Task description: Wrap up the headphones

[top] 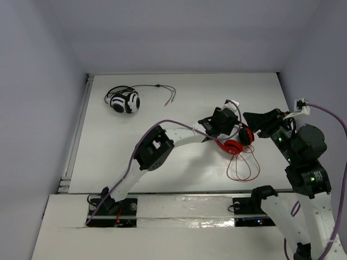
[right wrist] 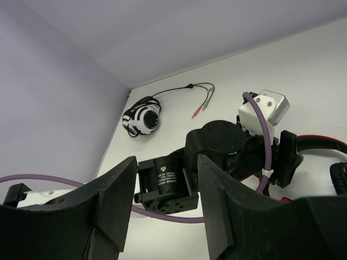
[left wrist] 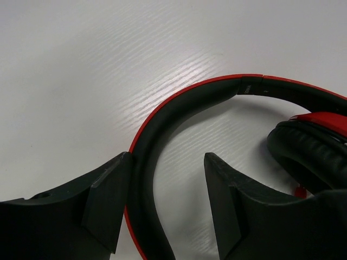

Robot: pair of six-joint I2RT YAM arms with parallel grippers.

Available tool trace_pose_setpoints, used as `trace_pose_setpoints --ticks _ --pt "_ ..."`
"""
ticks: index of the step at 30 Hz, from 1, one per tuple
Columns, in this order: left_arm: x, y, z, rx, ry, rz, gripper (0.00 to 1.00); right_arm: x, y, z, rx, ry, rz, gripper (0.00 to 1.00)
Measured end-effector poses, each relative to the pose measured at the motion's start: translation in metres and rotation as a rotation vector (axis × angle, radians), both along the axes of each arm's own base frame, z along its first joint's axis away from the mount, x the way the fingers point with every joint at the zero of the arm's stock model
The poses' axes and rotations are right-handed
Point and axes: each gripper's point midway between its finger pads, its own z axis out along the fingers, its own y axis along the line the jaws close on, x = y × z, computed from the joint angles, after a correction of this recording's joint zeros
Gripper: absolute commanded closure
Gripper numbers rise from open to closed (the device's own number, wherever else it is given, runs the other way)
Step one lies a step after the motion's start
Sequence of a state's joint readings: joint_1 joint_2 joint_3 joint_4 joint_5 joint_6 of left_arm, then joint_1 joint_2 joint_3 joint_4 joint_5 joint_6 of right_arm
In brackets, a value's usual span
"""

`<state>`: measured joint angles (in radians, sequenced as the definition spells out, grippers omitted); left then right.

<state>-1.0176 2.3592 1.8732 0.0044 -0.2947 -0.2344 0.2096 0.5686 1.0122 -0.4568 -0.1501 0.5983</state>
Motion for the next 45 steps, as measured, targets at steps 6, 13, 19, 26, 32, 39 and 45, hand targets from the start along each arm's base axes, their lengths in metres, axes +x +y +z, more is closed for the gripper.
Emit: trace_pose_setpoints --ticks 6,13,19,26,32,39,45 --pt "-0.006 0.006 0.001 -0.024 -0.011 -0.009 0.34 0.001 0.0 -0.001 0.0 0.003 0.002 0.46" --pt "-0.011 0.023 0.007 -0.005 -0.013 -0.009 0.33 0.003 0.001 -0.006 -0.003 0.018 0.005 0.46" --pt "-0.001 0.026 0.015 -0.017 -0.029 -0.027 0.36 0.003 0.002 -0.007 -0.004 0.02 0.005 0.46" --pt "0.009 0.027 -0.017 0.023 0.013 -0.059 0.39 0.003 0.002 -0.007 -0.004 0.02 0.005 0.46" --pt "0.016 0.016 -0.033 0.06 0.014 -0.098 0.5 0.004 0.002 -0.007 -0.003 0.019 0.006 0.46" --pt "0.02 0.01 -0.036 0.074 0.008 -0.114 0.72 0.004 0.002 -0.005 -0.001 0.008 0.008 0.46" --pt "0.022 0.01 -0.035 0.071 0.003 -0.108 1.0 0.004 0.002 -0.005 -0.001 0.008 0.008 0.47"
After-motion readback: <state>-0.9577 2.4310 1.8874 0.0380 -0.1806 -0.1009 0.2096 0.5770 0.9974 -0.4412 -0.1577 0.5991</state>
